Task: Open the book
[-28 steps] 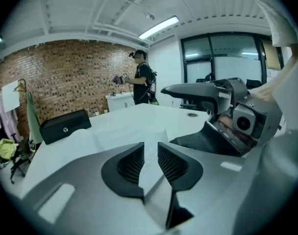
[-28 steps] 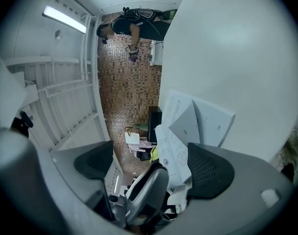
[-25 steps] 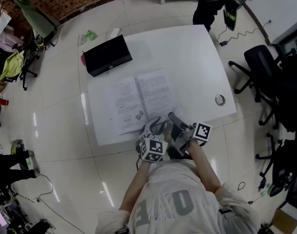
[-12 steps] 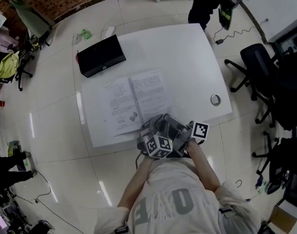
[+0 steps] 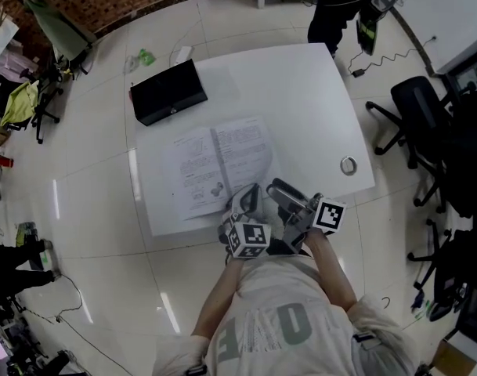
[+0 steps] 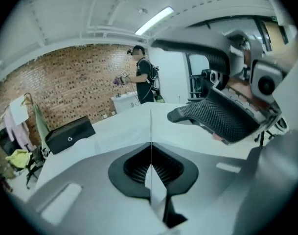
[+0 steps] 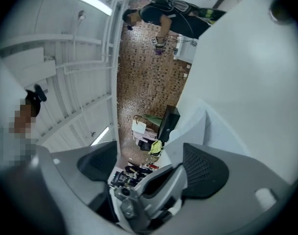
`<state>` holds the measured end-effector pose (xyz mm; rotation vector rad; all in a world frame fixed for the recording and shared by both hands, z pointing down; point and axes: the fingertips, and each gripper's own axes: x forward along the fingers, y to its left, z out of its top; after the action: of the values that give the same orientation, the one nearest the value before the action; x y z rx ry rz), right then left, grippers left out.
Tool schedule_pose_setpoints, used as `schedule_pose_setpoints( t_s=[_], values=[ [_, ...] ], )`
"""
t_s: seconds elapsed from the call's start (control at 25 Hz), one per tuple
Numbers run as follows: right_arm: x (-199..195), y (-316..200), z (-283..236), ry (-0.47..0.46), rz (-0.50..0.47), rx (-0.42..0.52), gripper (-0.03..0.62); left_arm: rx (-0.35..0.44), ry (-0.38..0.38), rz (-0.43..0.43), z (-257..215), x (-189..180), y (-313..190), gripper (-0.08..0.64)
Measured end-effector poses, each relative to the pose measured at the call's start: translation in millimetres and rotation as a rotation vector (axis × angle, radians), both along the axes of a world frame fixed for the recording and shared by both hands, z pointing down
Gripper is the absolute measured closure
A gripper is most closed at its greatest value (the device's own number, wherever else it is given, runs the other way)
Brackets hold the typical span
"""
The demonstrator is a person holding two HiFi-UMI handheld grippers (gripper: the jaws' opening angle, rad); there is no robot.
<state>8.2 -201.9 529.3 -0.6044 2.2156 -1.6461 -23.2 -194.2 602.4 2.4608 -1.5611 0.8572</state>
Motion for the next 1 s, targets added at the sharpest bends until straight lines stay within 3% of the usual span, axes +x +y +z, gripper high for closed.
schedule_pose_setpoints(
  t_s=[0.08, 0.12, 0.2, 0.24, 0.4, 0.52, 0.76, 1.0],
  values=[
    [6, -6, 5, 0.098, 0.031, 0.051, 0.255, 0.049, 0.06, -0.075, -16, -19, 2, 0.538],
    [10, -10, 12, 0.155, 0.055, 0.068, 0.339, 0.075, 0.085, -0.114, -23, -29, 4, 0.537],
    [13, -15, 23, 0.272, 0.09, 0.105, 0.568, 0.123, 0.127, -0.182, -33, -49, 9, 0.537],
    [12, -16, 30, 0.334, 0.091, 0.125, 0.588, 0.144, 0.134, -0.209, -36, -60, 12, 0.537],
    [0, -12, 64, 0.655, 0.031, 0.192, 0.588, 0.191, 0.088, -0.33, -39, -105, 31, 0.537],
    [-12, -6, 79, 0.841, -0.027, 0.283, 0.588, 0.16, 0.09, -0.431, -30, -138, 45, 0.529],
    [-31, 1, 110, 1.031, -0.13, 0.313, 0.588, 0.06, 0.112, -0.545, 0, -175, 68, 0.518],
    [-33, 9, 125, 1.104, -0.164, 0.293, 0.588, 0.001, 0.129, -0.584, 17, -187, 78, 0.513]
  ],
)
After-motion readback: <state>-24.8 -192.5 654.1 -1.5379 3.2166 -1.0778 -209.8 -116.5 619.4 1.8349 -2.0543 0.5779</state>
